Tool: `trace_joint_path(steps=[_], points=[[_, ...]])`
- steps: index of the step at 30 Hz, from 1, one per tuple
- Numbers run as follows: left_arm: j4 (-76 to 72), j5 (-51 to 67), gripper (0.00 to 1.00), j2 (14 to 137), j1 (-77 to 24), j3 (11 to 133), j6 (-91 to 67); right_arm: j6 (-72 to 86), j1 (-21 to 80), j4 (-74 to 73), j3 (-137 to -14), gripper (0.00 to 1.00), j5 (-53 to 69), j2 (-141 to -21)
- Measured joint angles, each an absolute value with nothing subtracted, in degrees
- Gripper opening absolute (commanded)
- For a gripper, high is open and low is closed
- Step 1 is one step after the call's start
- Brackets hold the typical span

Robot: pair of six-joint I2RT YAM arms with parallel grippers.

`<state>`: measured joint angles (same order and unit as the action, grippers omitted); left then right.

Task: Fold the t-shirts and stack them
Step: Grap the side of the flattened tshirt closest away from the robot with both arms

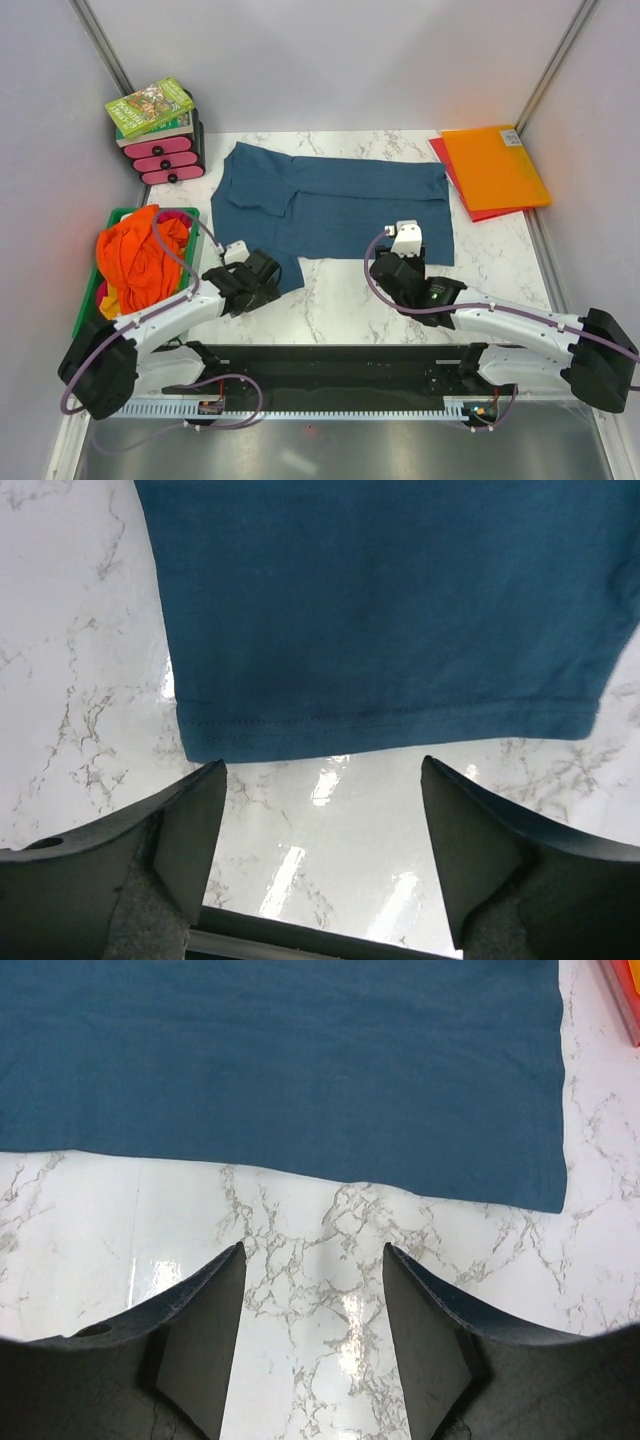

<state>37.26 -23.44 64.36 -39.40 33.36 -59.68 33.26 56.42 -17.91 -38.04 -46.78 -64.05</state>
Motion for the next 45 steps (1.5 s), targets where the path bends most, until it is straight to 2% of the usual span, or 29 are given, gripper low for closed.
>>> trace_joint_path(steps=[11, 15, 16, 20, 25, 26, 28, 29, 33, 36, 39, 42, 45], points=[[32.1, -23.6, 0.75, 73.6, -38.8, 35.0, -57.7, 33.3, 56.4, -17.5, -37.3, 0.65, -46.3, -64.5], [31.1, -23.9, 0.69, 74.7, -38.3, 35.2, -57.5, 33.3, 56.4, -17.5, -36.8, 0.65, -46.2, -64.5], [31.0, -23.9, 0.66, 74.7, -38.1, 35.2, -57.4, 33.3, 56.4, -17.5, -36.8, 0.65, -46.2, -64.6], [30.9, -24.0, 0.42, 75.1, -37.4, 35.2, -57.1, 33.3, 56.4, -17.2, -36.8, 0.65, -46.2, -64.7], [30.1, -23.6, 0.26, 75.1, -36.5, 35.1, -57.1, 33.4, 56.4, -17.1, -36.8, 0.65, -46.1, -64.9], [30.0, -23.5, 0.19, 75.1, -36.4, 35.0, -57.1, 33.5, 56.4, -17.1, -36.8, 0.65, -46.0, -65.0], [29.7, -23.4, 0.12, 75.0, -36.3, 34.9, -57.1, 33.8, 56.4, -17.1, -36.8, 0.65, -45.9, -65.0], [29.5, -23.4, 0.02, 75.0, -36.3, 34.8, -57.0, 34.1, 56.4, -17.2, -36.8, 0.66, -45.9, -65.0], [28.6, -22.9, 0.02, 74.0, -36.2, 34.1, -56.9, 35.9, 56.4, -18.1, -36.8, 0.65, -46.5, -64.7], [28.3, -22.3, 0.02, 73.3, -36.1, 33.6, -56.9, 37.3, 53.8, -19.6, -36.8, 0.60, -46.7, -63.7], [28.2, -21.8, 0.02, 72.6, -36.1, 33.1, -56.9, 38.5, 45.5, -20.5, -36.5, 0.56, -44.8, -62.5], [28.3, -20.6, 0.02, 71.7, -36.1, 32.8, -56.9, 39.3, 33.5, -20.2, -35.2, 0.56, -41.1, -63.2], [28.5, -19.8, 0.02, 71.1, -36.1, 32.7, -56.9, 39.5, 27.3, -20.0, -35.2, 0.58, -38.6, -68.1]])
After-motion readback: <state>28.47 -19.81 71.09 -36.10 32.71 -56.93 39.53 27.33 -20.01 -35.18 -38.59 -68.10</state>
